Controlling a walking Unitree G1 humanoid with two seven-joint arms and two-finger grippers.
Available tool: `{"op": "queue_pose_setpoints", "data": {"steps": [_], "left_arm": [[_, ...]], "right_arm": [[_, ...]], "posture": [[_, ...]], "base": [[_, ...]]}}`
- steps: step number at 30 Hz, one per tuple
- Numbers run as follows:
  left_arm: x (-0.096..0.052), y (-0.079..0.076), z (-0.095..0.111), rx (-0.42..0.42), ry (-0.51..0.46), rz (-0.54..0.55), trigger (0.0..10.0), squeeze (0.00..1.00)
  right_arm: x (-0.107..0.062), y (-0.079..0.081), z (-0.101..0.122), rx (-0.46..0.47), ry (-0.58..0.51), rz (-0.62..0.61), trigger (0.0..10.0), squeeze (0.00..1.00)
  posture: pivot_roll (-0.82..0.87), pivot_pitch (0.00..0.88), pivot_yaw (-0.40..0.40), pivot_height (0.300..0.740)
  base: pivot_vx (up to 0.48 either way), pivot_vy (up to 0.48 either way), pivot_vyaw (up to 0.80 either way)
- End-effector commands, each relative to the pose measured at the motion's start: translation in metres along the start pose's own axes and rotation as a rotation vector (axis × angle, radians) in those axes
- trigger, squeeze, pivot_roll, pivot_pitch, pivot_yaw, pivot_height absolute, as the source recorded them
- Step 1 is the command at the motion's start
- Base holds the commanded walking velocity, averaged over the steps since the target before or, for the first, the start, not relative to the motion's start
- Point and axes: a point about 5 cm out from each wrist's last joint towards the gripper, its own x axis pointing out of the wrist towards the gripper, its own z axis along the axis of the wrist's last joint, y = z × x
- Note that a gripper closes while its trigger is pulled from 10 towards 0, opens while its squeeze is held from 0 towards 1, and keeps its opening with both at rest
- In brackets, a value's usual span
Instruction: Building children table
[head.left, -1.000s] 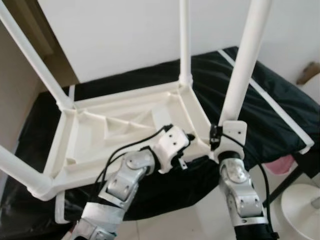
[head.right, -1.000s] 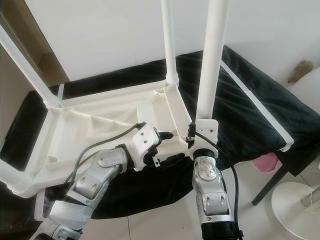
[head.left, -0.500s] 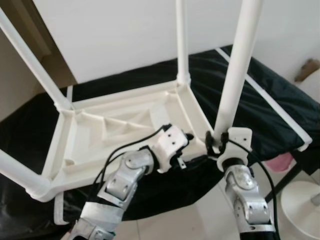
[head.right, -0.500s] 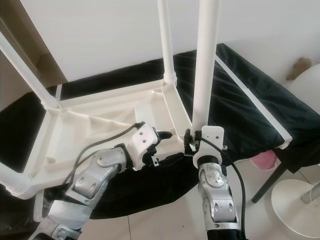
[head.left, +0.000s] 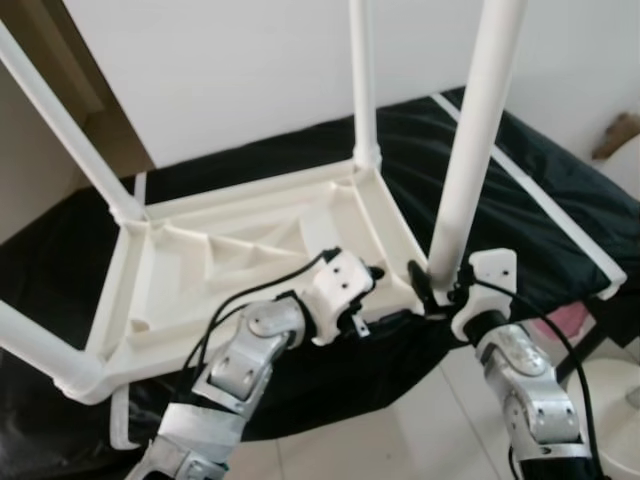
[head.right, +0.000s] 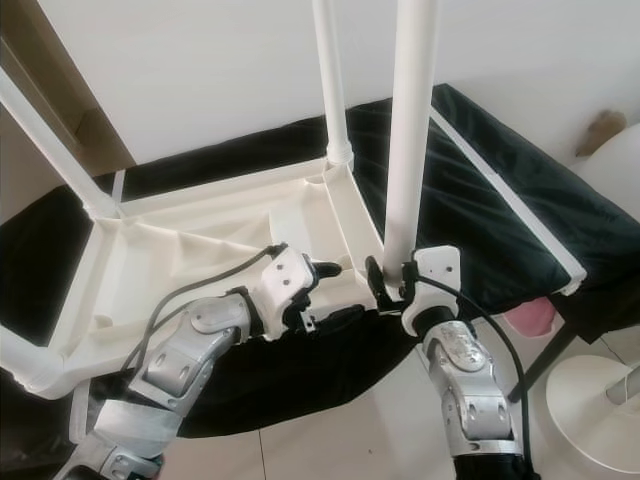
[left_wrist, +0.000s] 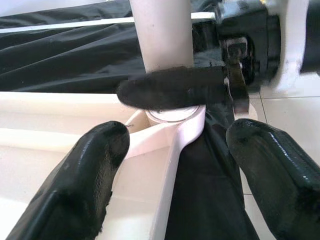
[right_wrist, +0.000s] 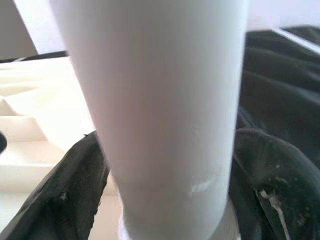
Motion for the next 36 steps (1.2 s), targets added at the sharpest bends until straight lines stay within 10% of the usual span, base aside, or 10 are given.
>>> {"op": "queue_pose_setpoints", "data": {"steps": [1,26,28,29,30,36], "left_arm": [[-0.002,0.003,0.001,0.001,0.003,0.009,10.0,0.0],[-0.003,0.004,0.004,0.015,0.0,0.011,10.0,0.0],[-0.004,0.004,0.003,0.015,0.002,0.015,10.0,0.0],[-0.004,0.004,0.003,0.015,0.002,0.015,10.0,0.0],[-0.004,0.004,0.003,0.015,0.003,0.017,10.0,0.0],[-0.004,0.004,0.004,0.018,0.004,0.015,10.0,0.0]], "right_arm": [[0.003,0.003,0.001,0.01,-0.01,0.042,10.0,0.0],[0.035,-0.019,0.006,-0.084,-0.001,0.313,10.0,0.0],[0.032,-0.015,-0.001,-0.079,0.019,0.334,3.3,0.0],[0.032,-0.015,-0.001,-0.079,0.019,0.334,3.3,0.0],[0.03,-0.015,-0.004,-0.075,0.028,0.337,0.0,0.0],[0.021,-0.015,-0.014,-0.062,0.055,0.332,0.0,0.0]], "posture": [[-0.19,0.023,0.138,0.74],[-0.1,0.0,0.108,0.74],[-0.1,0.0,0.104,0.74],[-0.1,0.0,0.104,0.74],[-0.1,0.0,0.103,0.74],[-0.11,0.0,0.107,0.74]], "base": [[0.0,0.0,0.0],[0.0,0.0,0.0],[0.0,0.0,0.0],[0.0,0.0,0.0],[0.0,0.0,0.0],[0.0,0.0,0.0]]}}
